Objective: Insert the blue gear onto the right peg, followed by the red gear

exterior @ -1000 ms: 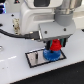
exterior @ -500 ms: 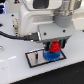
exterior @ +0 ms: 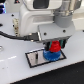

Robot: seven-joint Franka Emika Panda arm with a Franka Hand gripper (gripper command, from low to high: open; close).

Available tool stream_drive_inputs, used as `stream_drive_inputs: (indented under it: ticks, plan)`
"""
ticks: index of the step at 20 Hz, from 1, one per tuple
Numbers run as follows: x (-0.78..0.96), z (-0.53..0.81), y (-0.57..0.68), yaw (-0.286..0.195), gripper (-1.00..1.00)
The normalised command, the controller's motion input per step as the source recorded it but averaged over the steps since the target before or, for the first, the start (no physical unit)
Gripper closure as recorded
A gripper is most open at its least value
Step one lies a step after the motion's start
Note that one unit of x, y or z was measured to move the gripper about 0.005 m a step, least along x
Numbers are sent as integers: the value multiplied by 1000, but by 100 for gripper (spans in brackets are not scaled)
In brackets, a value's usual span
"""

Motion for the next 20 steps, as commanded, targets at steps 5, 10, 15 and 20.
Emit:
stream_drive_inputs:
  ticks: [5, 10, 15, 20]
  plan:
    - [233, 1, -131, 0, 100]
    - [140, 76, -112, 0, 100]
    - [214, 393, -37, 0, 100]
    - [188, 13, -56, 0, 100]
